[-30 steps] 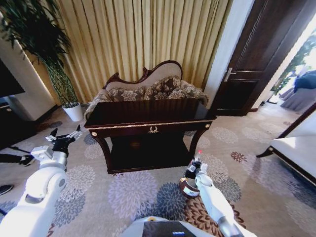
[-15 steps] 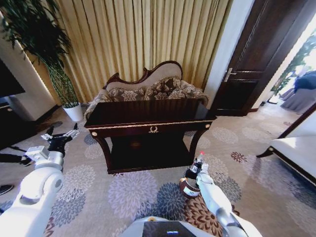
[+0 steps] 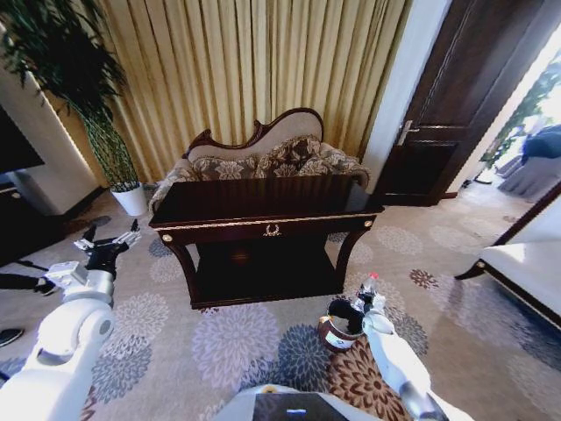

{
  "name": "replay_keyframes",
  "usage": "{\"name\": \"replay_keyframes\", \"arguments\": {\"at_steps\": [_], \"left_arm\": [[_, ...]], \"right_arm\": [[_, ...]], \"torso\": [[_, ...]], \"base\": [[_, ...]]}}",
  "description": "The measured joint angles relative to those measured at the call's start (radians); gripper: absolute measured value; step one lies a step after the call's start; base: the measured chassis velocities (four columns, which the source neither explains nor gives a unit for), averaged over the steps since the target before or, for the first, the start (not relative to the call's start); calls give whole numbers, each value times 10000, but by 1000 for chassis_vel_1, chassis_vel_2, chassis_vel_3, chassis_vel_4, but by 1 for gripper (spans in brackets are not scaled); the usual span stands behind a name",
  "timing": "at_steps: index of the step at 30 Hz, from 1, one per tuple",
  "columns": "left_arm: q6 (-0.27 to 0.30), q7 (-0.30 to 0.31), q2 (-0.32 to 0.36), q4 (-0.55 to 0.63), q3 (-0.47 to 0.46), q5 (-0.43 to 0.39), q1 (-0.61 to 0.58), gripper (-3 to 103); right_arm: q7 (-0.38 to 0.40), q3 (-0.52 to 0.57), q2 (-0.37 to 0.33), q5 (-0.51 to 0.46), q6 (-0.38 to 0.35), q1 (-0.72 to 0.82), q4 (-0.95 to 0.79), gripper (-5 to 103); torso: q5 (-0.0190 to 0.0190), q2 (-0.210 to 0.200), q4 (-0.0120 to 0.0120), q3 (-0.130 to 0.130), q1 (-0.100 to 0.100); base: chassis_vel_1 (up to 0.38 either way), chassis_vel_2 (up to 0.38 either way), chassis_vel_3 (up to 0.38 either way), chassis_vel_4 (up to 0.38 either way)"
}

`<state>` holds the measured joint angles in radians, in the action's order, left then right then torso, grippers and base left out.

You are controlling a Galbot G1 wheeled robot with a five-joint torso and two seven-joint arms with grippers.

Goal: Move to the front of the table and place the trash on the table into the trash bin.

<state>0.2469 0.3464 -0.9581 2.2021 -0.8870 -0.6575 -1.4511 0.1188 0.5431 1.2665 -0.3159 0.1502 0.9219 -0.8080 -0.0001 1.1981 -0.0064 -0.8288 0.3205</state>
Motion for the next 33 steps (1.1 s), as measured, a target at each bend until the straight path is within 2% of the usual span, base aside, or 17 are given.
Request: {"name": "replay_keyframes", "arguments": {"at_steps": [1,4,6,7,9,10,12,13,15,17,20,24,27,28,29,32,33], "left_arm": [[1,-1,27,43,0,0,2,100],[12,0,40,81,1,0,6,100],[21,0,39,101,15,-1,12,100],[21,0,39,101,15,-1,12,100],[24,1,38,198,14,-46,-7,100],[24,1,38,198,14,-46,-7,100],[32,2,73,331,-36,-133,-22,100],[32,2,73,331,-36,-133,-22,100],[36,3,114,368,-72,-167,-3,100],[37,5,125,369,-82,-172,7,100],[-68,6,92,332,-73,-165,38,100],[-404,-119,-1,341,37,-161,106,100],[-517,-163,-44,361,110,-171,196,100],[-598,-177,-60,366,146,-212,247,100],[-598,-177,-60,366,146,-212,247,100],[-702,-197,-86,434,159,-304,303,100],[-702,-197,-86,434,159,-304,303,100]], "right_arm": [[0,3,37,2,-3,32,-72,51],[-1,18,53,2,-9,61,-134,57],[-1,49,54,2,-11,95,-204,68],[-1,49,54,2,-11,95,-204,68],[-1,115,51,-5,-12,125,-297,79],[-1,115,51,-5,-12,125,-297,79],[0,175,39,-12,-12,186,-450,89],[0,175,39,-12,-12,186,-450,89],[0,273,26,-20,-18,323,-774,98],[-1,362,29,-21,-38,440,-1055,99],[0,838,161,13,-123,1206,-2919,100],[1,1105,328,405,390,2043,-5046,100],[1,1155,390,399,489,2422,-6392,100],[1,1113,395,146,450,2698,-7485,100],[1,1113,395,146,450,2698,-7485,100],[3,655,256,-1589,-266,3412,-10216,100],[3,655,256,-1589,-266,3412,-10216,100]], "torso": [[2,0,-1,0,0],[2,0,0,0,0],[1,0,-2,0,1],[1,0,-2,0,1],[0,0,-1,0,0],[0,0,-1,0,0],[2,0,-1,0,0],[2,0,-1,0,0],[3,0,-1,0,0],[2,0,0,0,0],[-1,0,-2,0,1],[2,0,-2,0,0],[0,0,-3,1,0],[1,0,-1,0,0],[1,0,-1,0,0],[0,0,-2,0,1],[0,0,-2,0,1]], "base": [[0,0,0,0],[0,0,0,0],[0,0,0,0],[0,0,0,0],[0,0,0,0],[0,0,0,0],[0,0,0,0],[0,0,0,0],[0,0,0,0],[0,0,0,0],[0,0,0,0],[0,0,0,0],[0,0,0,0],[0,0,0,0],[0,0,0,0],[0,0,0,0],[0,0,0,0]]}}
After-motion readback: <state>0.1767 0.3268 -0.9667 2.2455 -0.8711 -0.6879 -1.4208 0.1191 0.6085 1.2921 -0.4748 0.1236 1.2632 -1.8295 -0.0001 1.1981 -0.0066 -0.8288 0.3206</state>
